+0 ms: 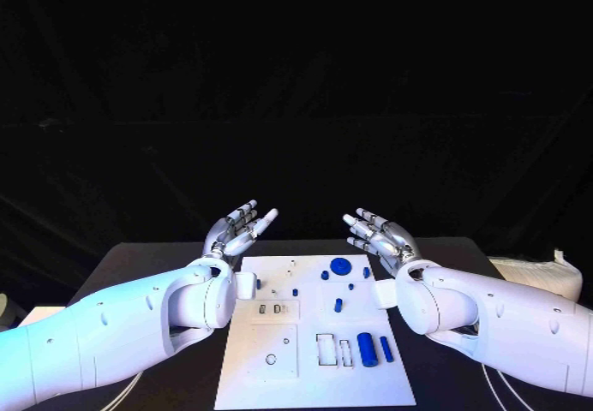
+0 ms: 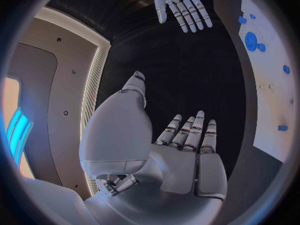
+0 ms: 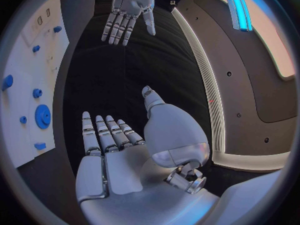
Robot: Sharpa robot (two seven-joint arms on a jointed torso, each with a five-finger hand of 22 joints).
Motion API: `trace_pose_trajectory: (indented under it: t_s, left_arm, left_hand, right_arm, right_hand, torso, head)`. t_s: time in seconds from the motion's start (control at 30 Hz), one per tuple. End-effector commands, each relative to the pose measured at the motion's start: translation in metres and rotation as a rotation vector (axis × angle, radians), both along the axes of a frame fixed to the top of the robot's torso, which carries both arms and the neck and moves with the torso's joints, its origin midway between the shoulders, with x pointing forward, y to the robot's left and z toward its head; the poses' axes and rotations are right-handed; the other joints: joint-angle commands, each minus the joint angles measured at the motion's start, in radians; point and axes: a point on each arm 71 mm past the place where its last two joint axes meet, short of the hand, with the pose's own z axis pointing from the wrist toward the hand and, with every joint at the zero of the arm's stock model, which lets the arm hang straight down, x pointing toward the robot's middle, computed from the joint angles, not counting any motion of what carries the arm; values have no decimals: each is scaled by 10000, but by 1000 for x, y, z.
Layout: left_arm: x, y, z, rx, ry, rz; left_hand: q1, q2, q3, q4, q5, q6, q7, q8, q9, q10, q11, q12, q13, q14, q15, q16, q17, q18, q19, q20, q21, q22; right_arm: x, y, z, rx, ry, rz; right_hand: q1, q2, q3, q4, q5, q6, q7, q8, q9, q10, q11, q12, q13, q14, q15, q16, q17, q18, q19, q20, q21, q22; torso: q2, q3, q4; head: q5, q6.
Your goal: Assemble the parts on the task board
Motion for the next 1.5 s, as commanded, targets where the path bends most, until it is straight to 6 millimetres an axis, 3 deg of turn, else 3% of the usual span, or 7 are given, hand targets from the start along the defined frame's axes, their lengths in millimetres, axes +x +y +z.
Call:
trace_pose_trajectory:
  t_s: [0.03, 0.17, 0.3, 0.4, 0.47, 0.83, 1.5]
  left_arm:
    - [0, -5, 3, -652, -263, -611]
    - [0, -5, 3, -652, -263, -611]
    - [1, 13, 5, -661, -467, -376]
    - [-1, 16, 6, -744, -444, -477]
    - [-3, 18, 6, -802, -377, -650]
    - [-30, 20, 17, -998, 199, -1516]
    - [-64, 17, 51, -1552, 156, -2593]
  left_hand:
    - [474, -15, 70, 127, 68, 223, 1317, 79, 29, 237, 116, 65, 40, 285, 95, 88, 45, 239, 86, 192, 92, 33]
    - [697, 694, 644, 72, -85, 1330, 1511, 320, 161, 1851, 315, 388, 207, 2865, 222, 740, 388, 163, 1322, 241, 505, 271]
    - [1017, 1282, 1005, -130, -182, 3500, 1393, 802, 390, 4698, 70, 945, 428, 4390, -121, 1234, 540, 473, 4510, 204, 1659, 851]
    - [1135, 1504, 1052, -368, -206, 5250, 1172, 1186, 544, 6198, -219, 1273, 490, 5573, -496, 1625, 651, 741, 5822, 105, 2288, 1060]
    - [1178, 1631, 1074, -518, -203, 5872, 1012, 1335, 569, 6845, -401, 1402, 492, 6239, -704, 1794, 712, 759, 6536, -107, 2586, 1127]
    - [1905, 1477, 1377, -1553, -201, 6562, 770, 1108, 347, 7830, -689, 1038, 355, 7140, -1008, 1559, 717, 762, 7437, -398, 2585, 865]
    - [1582, 1437, 1615, -1582, -205, 7116, 535, 936, 327, 8733, -951, 782, 363, 7863, -1268, 1563, 960, 758, 8044, -647, 2655, 746]
  right_arm:
    - [-2, 12, -2, -87, 263, 1859]
    - [-2, 12, -2, -123, 318, 2102]
    - [10, -11, 10, -1776, -1413, 1484]
    - [14, -16, 15, -2257, -1865, 1265]
    - [16, -19, 18, -2527, -2103, 1149]
    - [26, -26, 52, -5479, -4326, 1823]
    - [37, -15, 82, -12747, -6310, 3212]
  right_hand:
    - [1020, -1, 89, -559, -34, 747, 1200, 132, 79, 838, 125, 126, 77, 638, 94, 95, 63, 186, 246, 92, 99, 39]
    - [1758, -67, 203, -1174, -133, 2175, 1205, 314, 203, 2598, 141, 333, 195, 2313, 96, 282, 177, 277, 1667, 96, 431, 220]
    - [2330, -69, 371, -1659, -151, 4395, 964, 665, 385, 5402, 28, 761, 360, 5159, -28, 706, 355, 666, 3522, 72, 942, 429]
    - [2612, 12, 649, -1961, 124, 6337, 908, 1001, 522, 6519, -198, 978, 359, 6403, -289, 972, 399, 922, 4209, 43, 1244, 498]
    - [2600, 11, 965, -2170, 260, 6754, 816, 961, 461, 6951, -295, 892, 281, 6829, -401, 956, 341, 930, 4523, -36, 1353, 495]
    - [2105, -500, 2397, -2936, -415, 7878, 499, 499, 396, 8515, -778, 372, 299, 8916, -1012, 863, 407, 941, 6084, -709, 1983, 536]
    - [1920, -1106, 2265, -2532, -887, 8801, -106, 421, 418, 9723, -1466, 331, 311, 12184, -2111, 3166, 1914, 870, 8622, -2113, 5084, 2162]
  torso:
    - [1, 1, -2]
    - [1, 1, -2]
    - [66, 19, -7]
    - [116, 21, -6]
    - [163, 25, 6]
    - [730, 103, 104]
    - [2036, 76, 485]
  head:
    - [0, 2]
    - [0, 2]
    - [-79, -100]
    - [0, -96]
    - [12, -83]
    - [-90, 75]
    - [-632, 509]
